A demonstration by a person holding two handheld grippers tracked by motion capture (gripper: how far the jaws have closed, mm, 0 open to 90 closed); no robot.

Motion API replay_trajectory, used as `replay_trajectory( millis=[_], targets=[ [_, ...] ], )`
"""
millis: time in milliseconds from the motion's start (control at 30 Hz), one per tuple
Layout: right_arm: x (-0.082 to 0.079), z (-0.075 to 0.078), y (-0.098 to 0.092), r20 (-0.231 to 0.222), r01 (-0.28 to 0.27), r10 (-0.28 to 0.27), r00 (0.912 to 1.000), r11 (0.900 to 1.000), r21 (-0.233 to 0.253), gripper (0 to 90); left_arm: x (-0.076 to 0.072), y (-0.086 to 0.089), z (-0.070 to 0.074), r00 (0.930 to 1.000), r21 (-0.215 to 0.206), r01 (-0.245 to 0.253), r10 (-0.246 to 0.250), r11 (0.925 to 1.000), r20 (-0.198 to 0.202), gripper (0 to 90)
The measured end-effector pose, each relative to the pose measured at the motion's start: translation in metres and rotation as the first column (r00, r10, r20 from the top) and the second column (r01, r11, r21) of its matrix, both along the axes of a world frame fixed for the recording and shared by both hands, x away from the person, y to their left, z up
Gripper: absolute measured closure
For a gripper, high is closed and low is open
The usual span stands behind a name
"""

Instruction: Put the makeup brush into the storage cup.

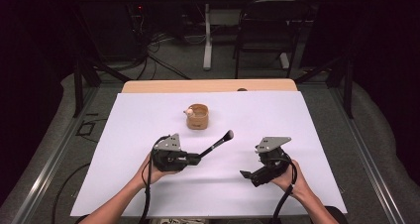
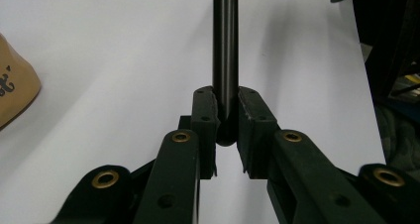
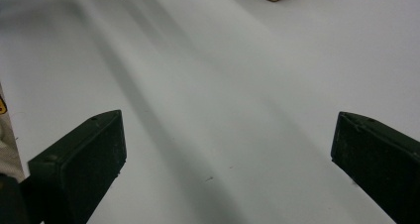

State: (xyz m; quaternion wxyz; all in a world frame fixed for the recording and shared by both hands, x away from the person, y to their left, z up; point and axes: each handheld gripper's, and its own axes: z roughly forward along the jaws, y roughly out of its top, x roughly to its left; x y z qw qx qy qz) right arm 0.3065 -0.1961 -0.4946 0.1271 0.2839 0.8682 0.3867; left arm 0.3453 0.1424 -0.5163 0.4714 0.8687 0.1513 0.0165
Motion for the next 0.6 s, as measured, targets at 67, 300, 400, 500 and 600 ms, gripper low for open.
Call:
replay_trajectory(
  millis=[67,300,400,500,600],
  targets=[
    [-0.0008,-0.0014,-0.0003,-0.001,0.005,-0.005,1.0,1.0,0.008,0.6,0.0001,-0.0002,0.0002,1.0,-0.009,-0.002,0.002,1.0,0.003,79.4],
    [-0.0018,-0.0045,-0.0008,-0.013,0.023,-0.022,0.9997,0.999,0.04,0.3,-0.0019,0.0006,-0.0008,0.9994,-0.05,-0.033,0.034,0.9982,0.009,79.4],
    [-0.0021,-0.0065,-0.001,-0.025,0.022,-0.021,0.9995,0.999,0.041,0.0,-0.0023,0.0016,-0.0017,0.9993,-0.066,-0.035,0.036,0.9972,0.008,79.4],
    [-0.003,-0.0083,-0.0006,-0.036,0.023,-0.021,0.9991,0.999,0.045,0.0,-0.0033,0.0026,-0.0024,0.9987,-0.075,-0.048,0.049,0.996,0.011,79.4],
    [-0.0039,-0.0092,-0.0002,-0.04,0.025,-0.023,0.9989,0.998,0.06,0.0,-0.0033,0.0035,-0.0026,0.9981,-0.097,-0.058,0.06,0.9936,0.012,79.4]
  ],
)
